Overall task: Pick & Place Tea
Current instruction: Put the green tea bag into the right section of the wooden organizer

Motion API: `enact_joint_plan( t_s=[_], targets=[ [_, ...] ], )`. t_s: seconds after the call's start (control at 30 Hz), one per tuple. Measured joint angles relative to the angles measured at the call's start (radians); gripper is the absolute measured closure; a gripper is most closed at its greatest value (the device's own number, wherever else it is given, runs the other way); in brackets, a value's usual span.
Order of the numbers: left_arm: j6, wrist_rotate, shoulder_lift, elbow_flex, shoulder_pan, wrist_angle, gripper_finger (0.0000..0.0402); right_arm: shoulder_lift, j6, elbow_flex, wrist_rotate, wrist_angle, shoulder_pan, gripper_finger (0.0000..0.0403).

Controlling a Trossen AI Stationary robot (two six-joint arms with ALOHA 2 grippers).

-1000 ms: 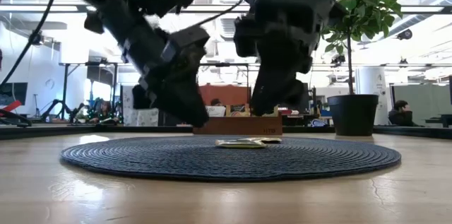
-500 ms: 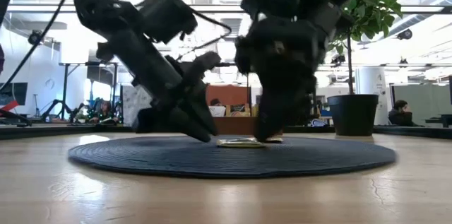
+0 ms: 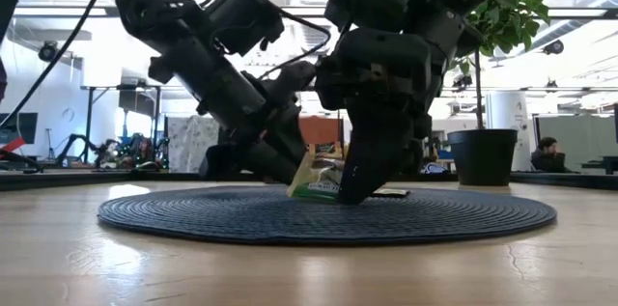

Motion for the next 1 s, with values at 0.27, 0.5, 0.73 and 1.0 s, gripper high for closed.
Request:
enact_joint_plan(
  t_s=[0.27,0.5,0.73,1.0],
  targets=[
    [0.013,-0.032,-0.046,-0.023,0.034,-0.024,0.0303,0.0,-0.003,-0.002,0.004,-0.002,0.0,0.0328],
    [-0.004,-0.032,-0.049,-0.032,0.051,-0.032,0.0303,0.0,-0.016,-0.002,0.028,-0.003,0.0,0.033],
    [-0.013,0.057,-0.05,-0.062,0.055,0.075,0.0303,0.0,-0.032,-0.003,0.033,0.007,-0.001,0.0335],
    [-0.045,0.045,-0.065,-0.116,0.061,0.105,0.0303,0.001,-0.032,-0.003,0.033,0.011,-0.001,0.0334]
  ],
)
